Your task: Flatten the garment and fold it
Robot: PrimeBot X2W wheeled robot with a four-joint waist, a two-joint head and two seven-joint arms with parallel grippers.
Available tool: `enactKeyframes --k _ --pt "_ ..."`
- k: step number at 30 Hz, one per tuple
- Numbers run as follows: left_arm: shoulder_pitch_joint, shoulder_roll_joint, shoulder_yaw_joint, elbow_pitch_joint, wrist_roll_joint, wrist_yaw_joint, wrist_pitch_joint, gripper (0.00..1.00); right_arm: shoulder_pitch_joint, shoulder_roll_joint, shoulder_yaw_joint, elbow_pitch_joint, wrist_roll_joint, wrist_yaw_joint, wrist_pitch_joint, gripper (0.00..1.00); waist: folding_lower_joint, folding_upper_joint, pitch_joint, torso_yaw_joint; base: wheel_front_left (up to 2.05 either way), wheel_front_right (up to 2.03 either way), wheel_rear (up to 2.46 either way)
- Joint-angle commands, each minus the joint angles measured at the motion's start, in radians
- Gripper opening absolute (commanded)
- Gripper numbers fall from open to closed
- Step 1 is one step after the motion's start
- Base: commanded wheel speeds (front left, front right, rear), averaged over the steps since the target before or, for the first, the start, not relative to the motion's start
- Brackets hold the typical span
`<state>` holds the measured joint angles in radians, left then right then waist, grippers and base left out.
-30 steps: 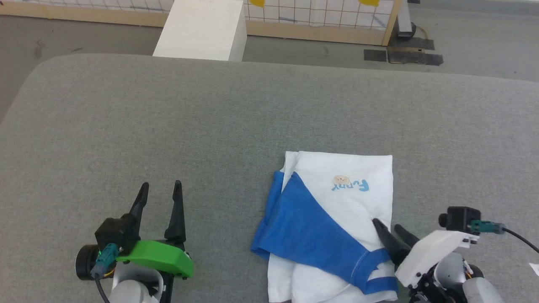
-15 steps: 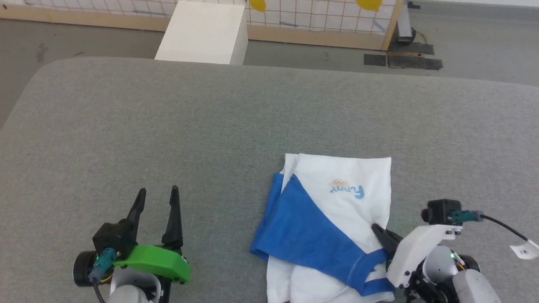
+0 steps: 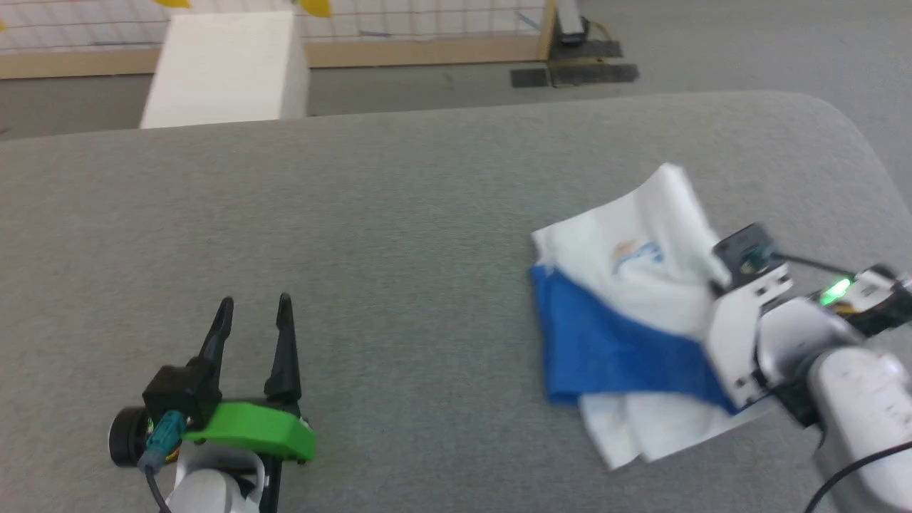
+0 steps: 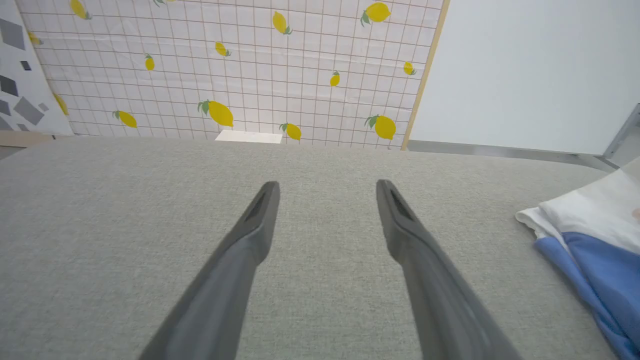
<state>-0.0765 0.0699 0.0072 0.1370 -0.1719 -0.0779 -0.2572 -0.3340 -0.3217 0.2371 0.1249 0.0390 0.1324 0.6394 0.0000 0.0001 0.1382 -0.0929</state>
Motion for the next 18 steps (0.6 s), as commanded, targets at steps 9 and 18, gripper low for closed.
enactKeyframes --k 9,18 --pt "-0.117 0.047 -0.010 -0.024 0.037 -0.002 -0.002 1.00 -0.155 -0.123 -0.128 0.152 -0.062 -0.002 -0.078 0.00 0.0000 -0.0001 0.196 -0.191 0.00 0.00 0.00" --pt "-0.165 0.081 -0.023 -0.066 0.055 0.001 0.034 1.00 -0.263 -0.115 -0.295 0.308 -0.161 -0.002 -0.205 0.00 0.0000 -0.0001 0.280 -0.201 0.00 0.00 0.00"
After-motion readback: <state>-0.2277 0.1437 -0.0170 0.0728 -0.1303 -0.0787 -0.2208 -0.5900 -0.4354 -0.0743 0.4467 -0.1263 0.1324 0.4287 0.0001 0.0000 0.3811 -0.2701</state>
